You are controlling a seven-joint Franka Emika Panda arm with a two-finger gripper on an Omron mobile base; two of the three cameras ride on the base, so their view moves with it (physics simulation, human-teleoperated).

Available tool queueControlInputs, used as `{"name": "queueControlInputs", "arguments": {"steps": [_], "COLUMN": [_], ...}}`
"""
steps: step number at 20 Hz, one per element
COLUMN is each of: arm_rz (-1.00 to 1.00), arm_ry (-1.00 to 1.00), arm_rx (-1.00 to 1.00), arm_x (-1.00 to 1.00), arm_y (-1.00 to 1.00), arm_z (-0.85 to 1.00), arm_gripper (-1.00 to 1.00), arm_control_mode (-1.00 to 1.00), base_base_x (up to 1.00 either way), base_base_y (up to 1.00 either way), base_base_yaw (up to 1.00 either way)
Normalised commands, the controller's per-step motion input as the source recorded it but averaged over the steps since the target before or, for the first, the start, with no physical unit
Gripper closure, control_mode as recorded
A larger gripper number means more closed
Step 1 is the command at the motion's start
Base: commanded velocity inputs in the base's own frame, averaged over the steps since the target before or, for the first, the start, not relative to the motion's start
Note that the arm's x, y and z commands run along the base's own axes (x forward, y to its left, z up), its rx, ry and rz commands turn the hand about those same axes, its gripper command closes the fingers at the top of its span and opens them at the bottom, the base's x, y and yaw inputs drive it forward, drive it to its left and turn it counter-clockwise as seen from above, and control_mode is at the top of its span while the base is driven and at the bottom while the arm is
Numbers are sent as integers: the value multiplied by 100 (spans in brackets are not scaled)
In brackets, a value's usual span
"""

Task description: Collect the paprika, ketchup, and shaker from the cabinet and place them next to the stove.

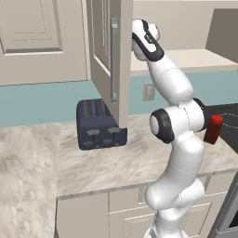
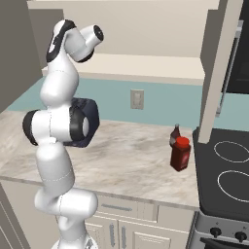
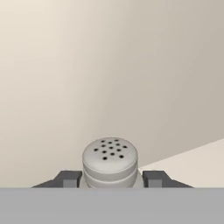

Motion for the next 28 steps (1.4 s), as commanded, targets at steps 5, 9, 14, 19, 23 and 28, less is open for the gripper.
{"name": "queueControlInputs", "arguments": {"steps": [5, 9, 14, 19, 23, 28], "arm_rz": [2, 1, 2, 5, 5, 3], "arm_ry": [0, -3, -6, -10, -12, -17], "arm_rx": [0, 0, 1, 5, 6, 4], "arm_x": [-8, -29, -48, -60, -66, -85], "arm_y": [3, 0, -7, -34, -40, -47], "arm_z": [0, 0, -4, -11, -4, 0], "arm_gripper": [100, 100, 100, 100, 100, 100], "arm_control_mode": [-100, -100, -100, -100, -100, -100], "base_base_x": [0, 0, 0, 0, 0, 0], "base_base_y": [0, 0, 0, 0, 0, 0], "base_base_yaw": [0, 0, 0, 0, 0, 0]}}
